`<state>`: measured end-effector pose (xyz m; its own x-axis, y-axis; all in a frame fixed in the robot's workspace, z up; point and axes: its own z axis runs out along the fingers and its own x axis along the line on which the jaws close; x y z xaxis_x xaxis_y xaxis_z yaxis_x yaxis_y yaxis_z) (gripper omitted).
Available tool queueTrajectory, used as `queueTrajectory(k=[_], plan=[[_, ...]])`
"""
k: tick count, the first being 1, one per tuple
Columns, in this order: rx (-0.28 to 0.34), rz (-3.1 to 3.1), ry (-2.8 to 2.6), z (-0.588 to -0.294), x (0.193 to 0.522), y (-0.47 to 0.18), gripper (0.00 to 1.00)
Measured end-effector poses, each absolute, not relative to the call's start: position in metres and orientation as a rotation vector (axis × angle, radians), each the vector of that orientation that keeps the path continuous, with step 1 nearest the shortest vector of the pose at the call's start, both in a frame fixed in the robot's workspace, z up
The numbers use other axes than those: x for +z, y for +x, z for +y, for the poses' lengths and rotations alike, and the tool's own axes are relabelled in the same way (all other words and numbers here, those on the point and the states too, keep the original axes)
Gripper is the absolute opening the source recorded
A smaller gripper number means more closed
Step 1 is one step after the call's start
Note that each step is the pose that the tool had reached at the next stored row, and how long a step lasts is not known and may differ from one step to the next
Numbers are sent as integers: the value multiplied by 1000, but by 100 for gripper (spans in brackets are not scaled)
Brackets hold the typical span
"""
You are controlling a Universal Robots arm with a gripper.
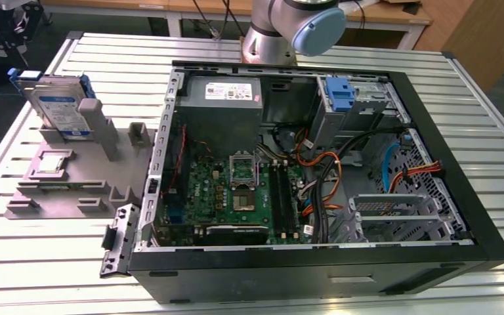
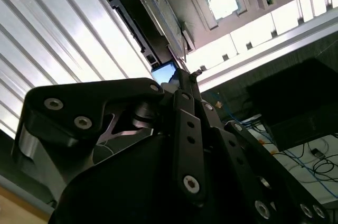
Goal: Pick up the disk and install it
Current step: 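Pick up the disk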
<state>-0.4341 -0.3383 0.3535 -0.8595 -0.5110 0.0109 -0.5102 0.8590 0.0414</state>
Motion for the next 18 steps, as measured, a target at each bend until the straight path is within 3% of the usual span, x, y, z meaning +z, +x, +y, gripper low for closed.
queueTrajectory(k=[18], plan=[[-52, -2845, 1269, -338, 353, -434, 10]])
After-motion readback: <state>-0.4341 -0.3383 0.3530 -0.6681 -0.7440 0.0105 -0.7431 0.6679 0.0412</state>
